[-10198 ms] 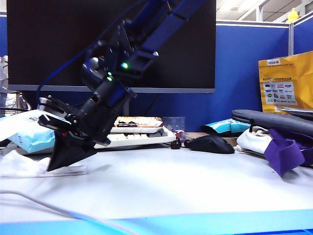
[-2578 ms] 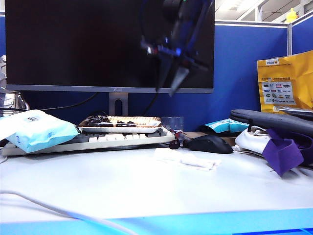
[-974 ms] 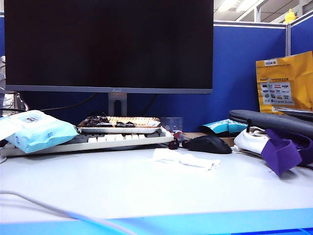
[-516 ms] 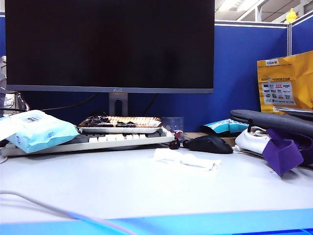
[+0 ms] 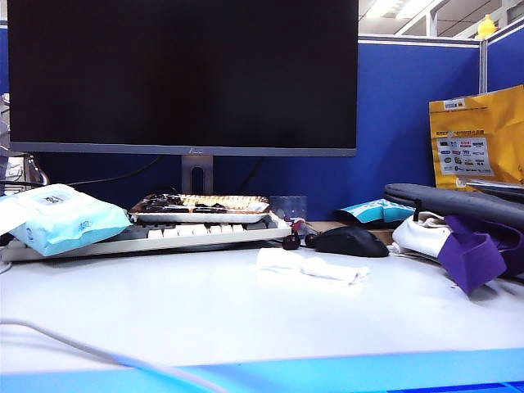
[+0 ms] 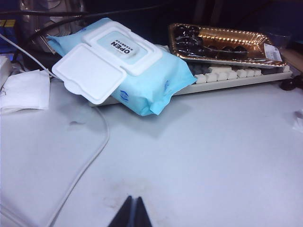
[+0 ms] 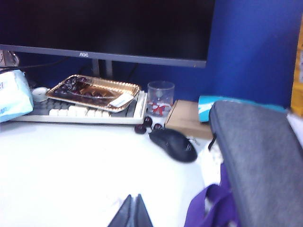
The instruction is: Use the wet wipes on the table to wipe the cherry juice off the table, then put the wipes back on the table.
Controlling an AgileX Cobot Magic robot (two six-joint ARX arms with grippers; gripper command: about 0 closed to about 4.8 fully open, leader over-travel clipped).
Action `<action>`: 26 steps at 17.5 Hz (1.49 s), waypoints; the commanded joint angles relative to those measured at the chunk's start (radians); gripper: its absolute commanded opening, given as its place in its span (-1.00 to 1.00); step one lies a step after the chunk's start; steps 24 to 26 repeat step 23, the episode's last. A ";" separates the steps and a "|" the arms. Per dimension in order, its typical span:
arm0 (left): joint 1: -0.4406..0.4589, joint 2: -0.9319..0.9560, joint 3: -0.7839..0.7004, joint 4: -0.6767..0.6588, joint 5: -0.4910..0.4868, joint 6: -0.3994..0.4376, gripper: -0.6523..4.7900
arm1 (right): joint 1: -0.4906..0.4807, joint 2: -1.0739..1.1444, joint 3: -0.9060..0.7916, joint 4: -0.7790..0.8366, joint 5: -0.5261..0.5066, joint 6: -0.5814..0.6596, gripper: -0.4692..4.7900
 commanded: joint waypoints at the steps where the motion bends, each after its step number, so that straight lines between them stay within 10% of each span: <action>1: 0.000 0.001 -0.001 -0.008 0.004 0.001 -0.77 | -0.003 -0.022 -0.063 0.010 -0.001 0.042 -0.82; 7: 0.000 0.001 -0.001 -0.008 0.004 0.001 -0.77 | -0.003 -0.048 -0.105 -0.200 0.035 0.090 -0.82; 26: 0.000 0.001 -0.001 -0.008 0.004 0.001 -0.77 | -0.003 -0.050 -0.105 -0.192 0.044 0.153 -0.82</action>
